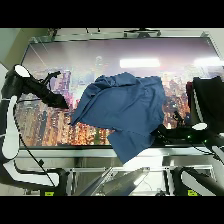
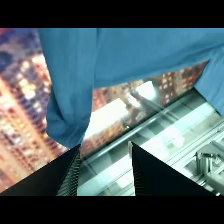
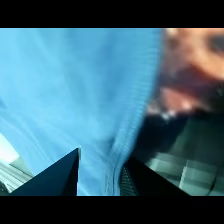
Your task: Fold the shirts.
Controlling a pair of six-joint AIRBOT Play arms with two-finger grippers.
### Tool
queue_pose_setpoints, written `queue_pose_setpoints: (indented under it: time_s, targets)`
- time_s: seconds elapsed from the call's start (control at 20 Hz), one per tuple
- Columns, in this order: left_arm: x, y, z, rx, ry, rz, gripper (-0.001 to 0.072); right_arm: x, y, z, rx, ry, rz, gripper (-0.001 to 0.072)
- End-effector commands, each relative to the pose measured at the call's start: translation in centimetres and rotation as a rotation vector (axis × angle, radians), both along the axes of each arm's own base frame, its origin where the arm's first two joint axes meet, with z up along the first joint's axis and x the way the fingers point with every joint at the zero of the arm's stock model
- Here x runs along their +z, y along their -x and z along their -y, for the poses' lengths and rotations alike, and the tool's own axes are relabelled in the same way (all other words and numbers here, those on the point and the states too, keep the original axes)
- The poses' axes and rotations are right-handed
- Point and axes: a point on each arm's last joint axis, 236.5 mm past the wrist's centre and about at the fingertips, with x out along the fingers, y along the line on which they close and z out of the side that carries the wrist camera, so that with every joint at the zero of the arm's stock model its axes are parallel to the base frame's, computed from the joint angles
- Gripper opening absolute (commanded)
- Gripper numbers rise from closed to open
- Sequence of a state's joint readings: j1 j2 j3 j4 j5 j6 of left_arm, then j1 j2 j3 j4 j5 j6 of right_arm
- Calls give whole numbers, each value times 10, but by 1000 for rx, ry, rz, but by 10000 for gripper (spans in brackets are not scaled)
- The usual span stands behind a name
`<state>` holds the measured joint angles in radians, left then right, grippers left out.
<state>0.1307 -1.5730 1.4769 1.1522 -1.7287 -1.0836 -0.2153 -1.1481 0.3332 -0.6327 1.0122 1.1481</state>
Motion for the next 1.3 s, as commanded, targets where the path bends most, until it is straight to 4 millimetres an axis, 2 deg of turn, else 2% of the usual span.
queue_pose_setpoints:
  time_s: [0.0, 0.1, 0.25, 0.4, 0.55, 0.7, 0.9, 0.95, 1.0, 1.05, 1.1, 1.2, 1.25]
  targets:
    - [-14, 27, -18, -58, -113, 27, 330, 0, 0, -13, 43, -5, 47, 325]
    - [-27, 33, -34, -67, -198, 117, 331, 0, -1, -12, 45, 0, 53, 325]
    - [-48, 36, -25, -95, -207, 203, 331, -1, -2, -11, 43, 3, 56, 325]
    - [-71, 40, -6, -226, -199, 231, 331, 0, -3, -12, 40, 1, 56, 324]
    - [-88, 41, 5, -308, -207, 215, 331, 0, -3, -11, 39, 2, 57, 324]
    - [-106, 46, -8, -395, -288, 168, 331, -1, -5, -11, 33, 4, 61, 324]
    - [-126, 41, -9, -362, -299, 144, 329, 2, -8, -13, 14, -13, 64, 322]
    - [-128, 42, -9, -355, -300, 138, 327, 3, -9, -13, 10, -17, 65, 307]
    - [-129, 42, -9, -352, -301, 136, 318, 3, -9, -14, 16, -17, 72, 198]
    - [-127, 41, -9, -352, -300, 137, 226, 4, -9, -14, 18, -20, 73, 162]
    - [-124, 39, -8, -351, -299, 143, 134, 4, -9, -15, 18, -21, 73, 162]
    - [-110, 29, -6, -324, -302, 178, 21, 4, -9, -15, 19, -23, 72, 147]
    - [-102, 21, -6, -307, -307, 205, 20, 5, -8, -16, 21, -26, 71, 45]
